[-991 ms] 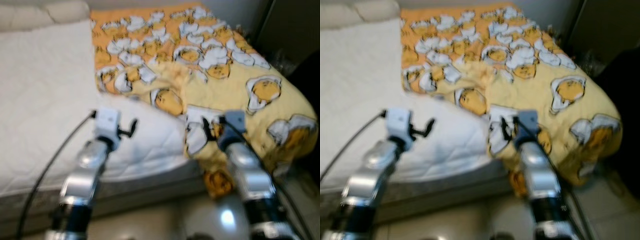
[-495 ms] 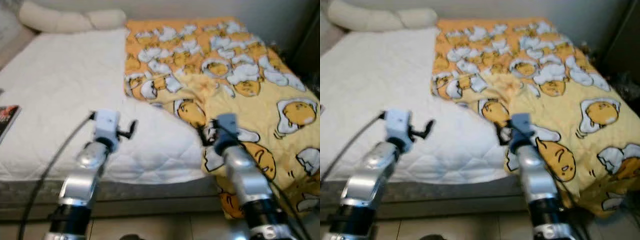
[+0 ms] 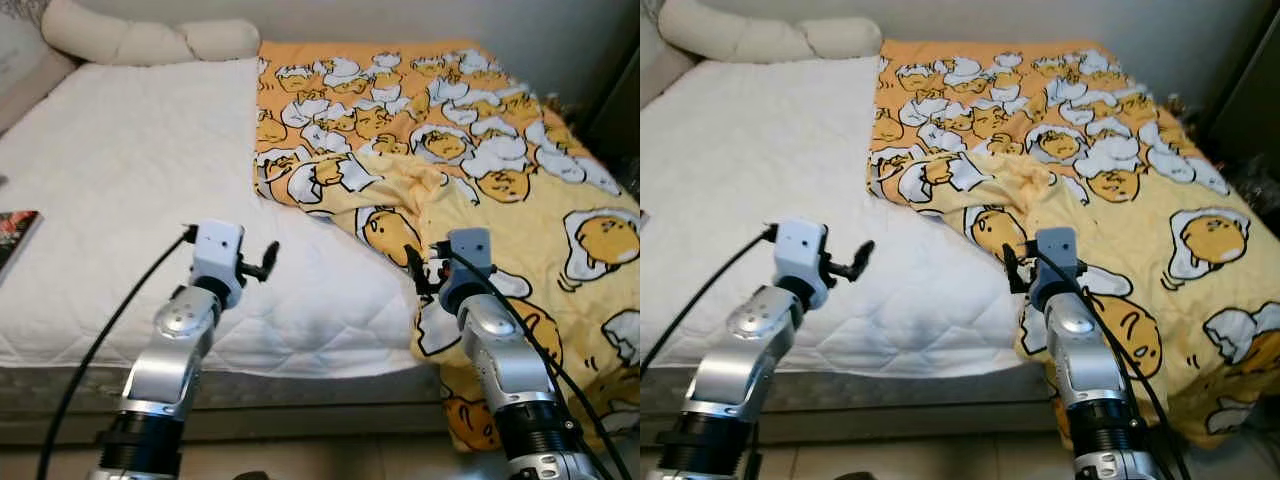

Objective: Clean up the room

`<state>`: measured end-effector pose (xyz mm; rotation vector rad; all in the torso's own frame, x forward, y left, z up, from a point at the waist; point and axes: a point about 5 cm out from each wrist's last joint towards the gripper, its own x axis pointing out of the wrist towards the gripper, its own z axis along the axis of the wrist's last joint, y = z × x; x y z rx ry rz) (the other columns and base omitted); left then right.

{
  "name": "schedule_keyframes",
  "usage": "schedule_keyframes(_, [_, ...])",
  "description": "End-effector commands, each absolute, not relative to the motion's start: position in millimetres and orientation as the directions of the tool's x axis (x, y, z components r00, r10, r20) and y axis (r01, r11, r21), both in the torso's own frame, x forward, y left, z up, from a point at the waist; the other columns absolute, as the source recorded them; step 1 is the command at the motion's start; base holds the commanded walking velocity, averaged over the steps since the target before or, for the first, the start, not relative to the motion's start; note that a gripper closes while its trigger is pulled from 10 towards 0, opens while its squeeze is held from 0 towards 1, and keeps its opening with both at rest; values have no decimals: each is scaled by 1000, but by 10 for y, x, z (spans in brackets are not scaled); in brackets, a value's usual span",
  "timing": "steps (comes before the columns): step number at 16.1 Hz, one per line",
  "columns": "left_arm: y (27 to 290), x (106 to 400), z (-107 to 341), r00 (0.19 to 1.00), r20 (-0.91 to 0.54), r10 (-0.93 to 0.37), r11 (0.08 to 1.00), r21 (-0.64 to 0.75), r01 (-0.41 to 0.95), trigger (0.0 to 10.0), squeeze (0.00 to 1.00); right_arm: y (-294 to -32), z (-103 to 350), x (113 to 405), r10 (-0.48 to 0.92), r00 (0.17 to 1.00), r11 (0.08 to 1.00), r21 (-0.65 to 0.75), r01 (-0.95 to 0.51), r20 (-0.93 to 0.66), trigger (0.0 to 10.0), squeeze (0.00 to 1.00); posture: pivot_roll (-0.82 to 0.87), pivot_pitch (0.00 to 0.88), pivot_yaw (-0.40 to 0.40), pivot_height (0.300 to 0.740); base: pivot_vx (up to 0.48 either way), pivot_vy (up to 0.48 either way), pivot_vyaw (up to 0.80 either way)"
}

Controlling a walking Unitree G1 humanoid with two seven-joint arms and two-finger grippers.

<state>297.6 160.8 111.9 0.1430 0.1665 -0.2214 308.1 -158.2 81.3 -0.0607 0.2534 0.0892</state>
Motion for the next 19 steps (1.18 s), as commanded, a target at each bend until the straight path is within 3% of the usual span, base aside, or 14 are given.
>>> schedule_keyframes(1, [1651,2962,1122,965,-179,-190,968,130,215,10000,0,-1519,816,3095,97,961,992,-49,-114,-259,10000,1000,-36,0,0,740,259,0,0])
schedule_keyframes(15, [1684,2842,1088,959,-212,-189,960,165,225,10000,0,-1700,630,3210,-6,924,990,-131,-47,-382,10000,1000,23,0,-42,740,221,0,0])
schedule_keyframes(19, [1624,2812,1080,928,-241,-285,926,182,331,10000,0,-1835,590,3313,-59,907,983,-181,-20,-417,10000,1000,33,0,-37,740,0,0,0])
